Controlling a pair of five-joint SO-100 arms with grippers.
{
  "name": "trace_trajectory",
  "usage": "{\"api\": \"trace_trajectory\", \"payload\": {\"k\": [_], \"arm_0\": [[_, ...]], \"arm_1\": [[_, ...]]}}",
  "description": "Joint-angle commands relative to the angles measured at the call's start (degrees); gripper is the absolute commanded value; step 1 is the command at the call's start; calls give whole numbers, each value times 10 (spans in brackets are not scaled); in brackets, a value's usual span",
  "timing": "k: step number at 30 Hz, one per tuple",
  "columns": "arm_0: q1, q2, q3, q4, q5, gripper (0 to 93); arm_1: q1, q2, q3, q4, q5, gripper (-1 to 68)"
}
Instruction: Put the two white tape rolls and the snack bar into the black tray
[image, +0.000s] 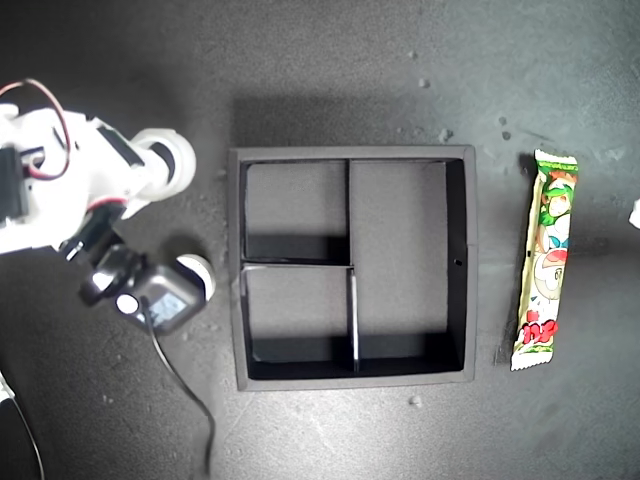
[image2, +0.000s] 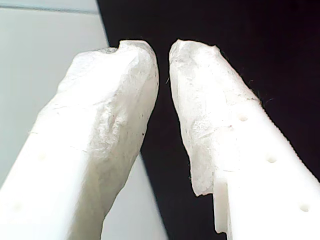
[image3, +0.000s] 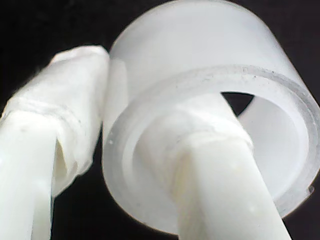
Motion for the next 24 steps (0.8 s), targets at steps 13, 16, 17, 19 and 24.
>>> {"api": "trace_trajectory", "payload": {"k": [13,16,17,19,24], "arm_0": [[44,-164,-363,134,31,1],[53,-200,-407,156,30,1],[55,-209,-418,163,29,1],[61,-223,-437,174,27,1],[73,-258,-471,197,22,1]], "arm_1": [[-84,-573,-378,317,31,167],[-114,-613,-399,330,35,198],[-121,-618,-400,330,38,207],[-134,-625,-395,320,40,218],[-161,-715,-422,289,41,226]]}}
